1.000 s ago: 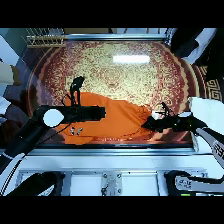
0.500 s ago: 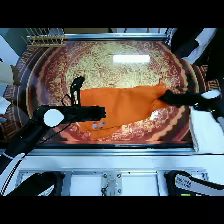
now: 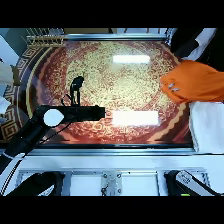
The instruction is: Fold the clothes and pants, and hang the long-sleeved shirts on hangers.
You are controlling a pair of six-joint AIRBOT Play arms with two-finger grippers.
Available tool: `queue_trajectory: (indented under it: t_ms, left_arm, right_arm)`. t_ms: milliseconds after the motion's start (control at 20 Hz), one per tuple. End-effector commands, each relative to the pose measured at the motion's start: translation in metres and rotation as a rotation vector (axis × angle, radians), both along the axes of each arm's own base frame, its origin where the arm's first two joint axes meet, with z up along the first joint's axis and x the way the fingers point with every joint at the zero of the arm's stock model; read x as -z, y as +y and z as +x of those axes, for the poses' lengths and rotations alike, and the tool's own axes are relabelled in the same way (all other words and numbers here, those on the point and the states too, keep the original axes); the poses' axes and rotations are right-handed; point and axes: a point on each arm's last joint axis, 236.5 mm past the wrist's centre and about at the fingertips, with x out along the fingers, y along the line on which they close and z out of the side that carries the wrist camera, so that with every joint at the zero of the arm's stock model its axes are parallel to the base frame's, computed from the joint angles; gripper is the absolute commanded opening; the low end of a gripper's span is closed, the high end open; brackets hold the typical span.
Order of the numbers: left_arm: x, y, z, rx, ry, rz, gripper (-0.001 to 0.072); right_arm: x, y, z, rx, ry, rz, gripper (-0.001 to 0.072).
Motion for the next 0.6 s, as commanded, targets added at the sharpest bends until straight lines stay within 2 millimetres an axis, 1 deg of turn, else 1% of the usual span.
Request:
queue_trajectory:
  t_ms: [0, 150, 250, 550]
  left_arm:
    - [0.0, 0.0, 0.001, -0.002, -0.003, 0.0, 0.0008]
    - [0.0, 0.0, 0.001, 0.0, -0.003, 0.001, 0.0008]
    - [0.0, 0.0, 0.001, 0.001, -0.005, 0.001, 0.0008]
    - [0.0, 0.0, 0.001, 0.006, -0.009, 0.004, 0.0008]
  right_arm:
    - [-0.009, -0.033, -0.062, 0.178, 0.093, -0.047, 0.0012]
    - [0.02, -0.012, -0.074, 0.141, 0.194, 0.049, 0.0012]
    - [0.041, 0.001, -0.087, 0.127, 0.272, 0.102, 0.0012]
    - [0.097, 0.007, -0.15, 0.168, 0.552, 0.1, 0.0013]
